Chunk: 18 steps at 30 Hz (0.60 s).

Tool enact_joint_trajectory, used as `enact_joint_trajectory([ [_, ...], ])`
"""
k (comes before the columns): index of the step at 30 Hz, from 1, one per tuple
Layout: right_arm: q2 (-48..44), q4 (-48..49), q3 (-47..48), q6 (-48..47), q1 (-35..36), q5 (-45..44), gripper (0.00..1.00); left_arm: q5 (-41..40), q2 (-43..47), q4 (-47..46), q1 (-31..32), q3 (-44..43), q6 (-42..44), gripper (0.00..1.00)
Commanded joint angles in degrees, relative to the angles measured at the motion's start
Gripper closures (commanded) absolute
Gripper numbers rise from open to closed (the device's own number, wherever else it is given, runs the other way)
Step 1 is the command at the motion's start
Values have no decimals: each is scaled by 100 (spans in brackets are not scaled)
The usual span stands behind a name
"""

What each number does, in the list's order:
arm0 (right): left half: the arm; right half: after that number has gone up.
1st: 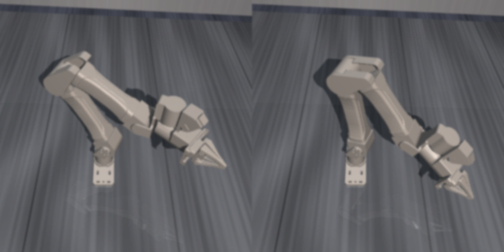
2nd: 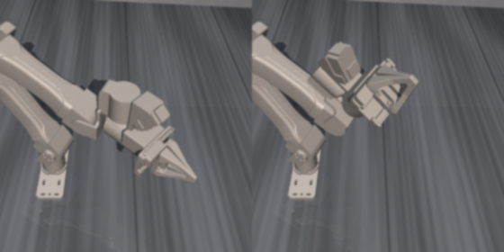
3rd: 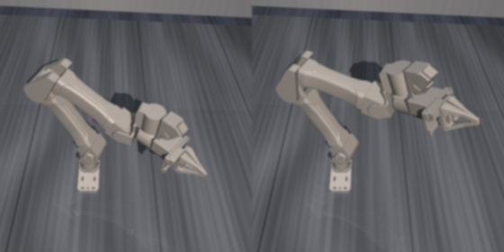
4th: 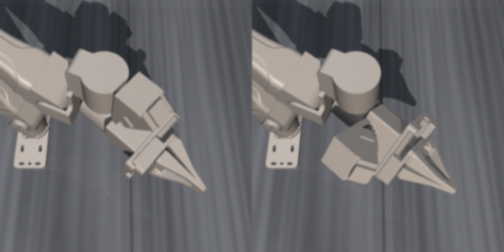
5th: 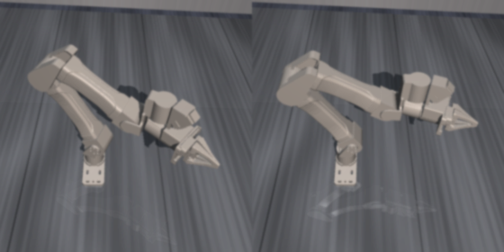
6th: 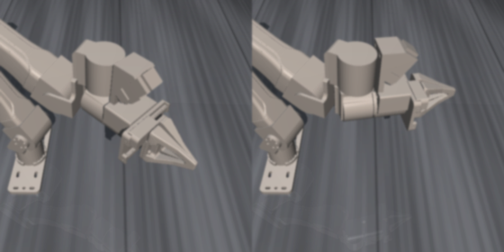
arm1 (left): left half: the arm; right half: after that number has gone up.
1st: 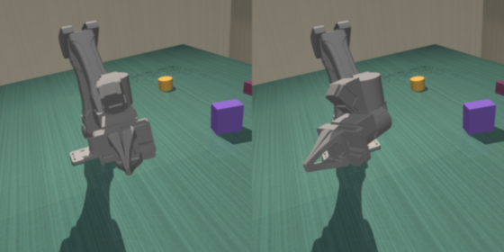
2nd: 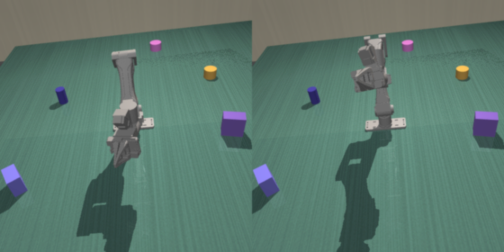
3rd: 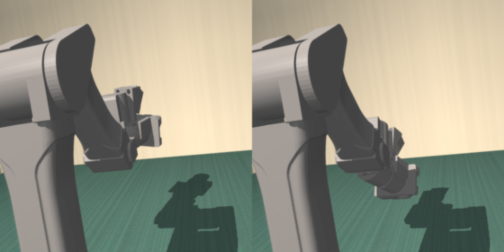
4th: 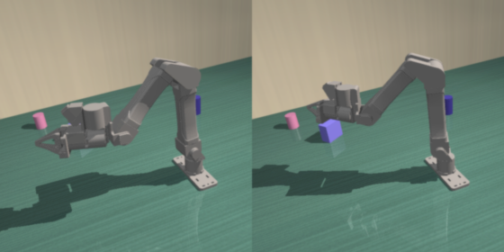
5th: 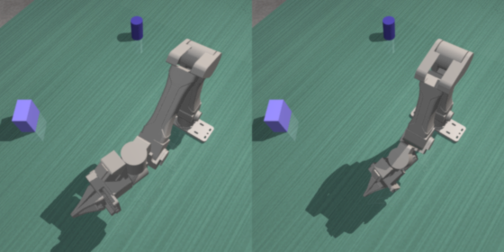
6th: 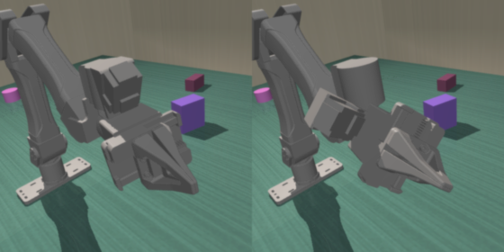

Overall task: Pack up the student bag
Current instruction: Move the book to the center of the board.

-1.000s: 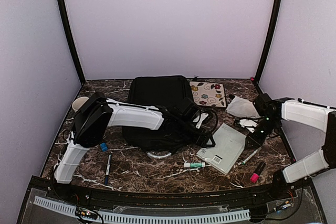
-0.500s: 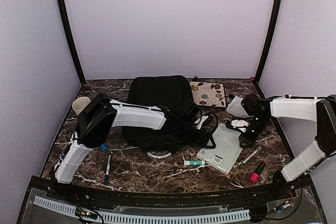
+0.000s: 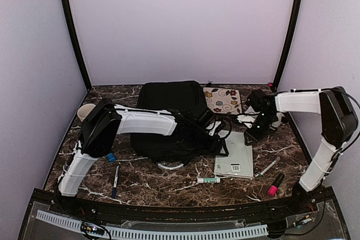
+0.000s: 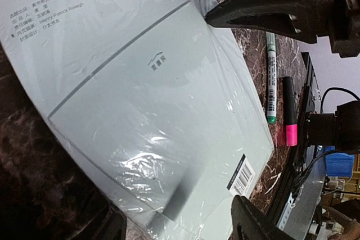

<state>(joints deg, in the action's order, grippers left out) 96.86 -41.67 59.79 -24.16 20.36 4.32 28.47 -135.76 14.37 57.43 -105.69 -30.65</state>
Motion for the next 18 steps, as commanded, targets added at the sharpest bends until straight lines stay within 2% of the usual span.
enact_joint_trajectory([
  [1, 547, 655, 332, 305, 235, 463, 71, -540, 1008, -198, 5, 81, 156, 35],
  [11, 1026, 643, 1265, 650, 338, 972, 69, -1699, 1747, 213, -50, 592, 188, 34],
  [18, 1318, 682, 1308, 736, 559, 960, 68, -1697, 2133, 266, -118, 1420, -208, 33],
])
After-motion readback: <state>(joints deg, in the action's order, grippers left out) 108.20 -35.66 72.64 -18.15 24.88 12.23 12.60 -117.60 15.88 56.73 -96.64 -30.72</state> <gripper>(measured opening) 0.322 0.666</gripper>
